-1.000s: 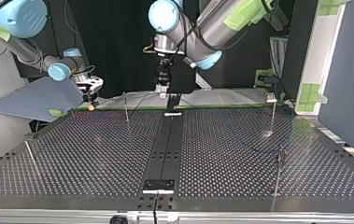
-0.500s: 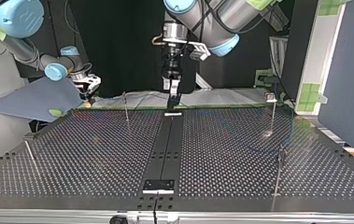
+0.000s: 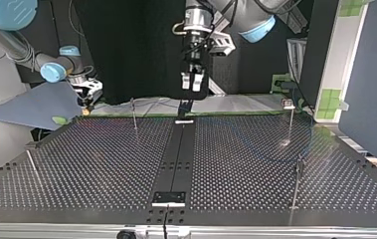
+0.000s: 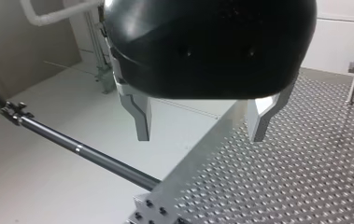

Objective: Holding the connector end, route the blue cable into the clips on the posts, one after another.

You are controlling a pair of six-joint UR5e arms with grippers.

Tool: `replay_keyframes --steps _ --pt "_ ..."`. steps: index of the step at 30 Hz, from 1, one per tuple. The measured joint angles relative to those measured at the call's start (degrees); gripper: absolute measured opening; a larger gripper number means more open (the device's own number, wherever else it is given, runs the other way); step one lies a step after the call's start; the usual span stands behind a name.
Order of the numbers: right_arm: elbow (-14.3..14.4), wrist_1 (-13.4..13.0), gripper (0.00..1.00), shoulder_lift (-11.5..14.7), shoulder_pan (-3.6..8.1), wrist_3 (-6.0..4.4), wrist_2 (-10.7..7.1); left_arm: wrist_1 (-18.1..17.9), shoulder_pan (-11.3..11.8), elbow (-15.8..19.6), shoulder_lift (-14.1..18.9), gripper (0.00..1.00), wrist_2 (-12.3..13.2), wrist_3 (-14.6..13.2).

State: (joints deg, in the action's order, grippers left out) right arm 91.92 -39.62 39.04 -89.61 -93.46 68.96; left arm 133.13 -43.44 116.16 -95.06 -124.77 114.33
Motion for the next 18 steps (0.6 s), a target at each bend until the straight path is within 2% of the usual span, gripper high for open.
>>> replay_keyframes --steps 7,10,14,18 --pt "2.2 -0.2 0.00 3.6 -0.06 -0.06 2.39 -4.4 0.0 4.4 2.7 1.00 0.5 0.1" --pt "2.5 -0.1 0.00 5.3 -0.30 0.02 2.67 -6.2 0.0 6.2 2.9 1.00 1.2 0.2" --pt "2.6 -0.1 0.00 7.4 -0.88 0.68 3.06 -7.7 0.0 8.5 2.9 1.00 1.5 0.2" --pt "2.6 -0.7 0.00 9.7 -1.17 0.34 3.07 -8.7 0.1 10.6 2.9 1.00 1.7 0.3"
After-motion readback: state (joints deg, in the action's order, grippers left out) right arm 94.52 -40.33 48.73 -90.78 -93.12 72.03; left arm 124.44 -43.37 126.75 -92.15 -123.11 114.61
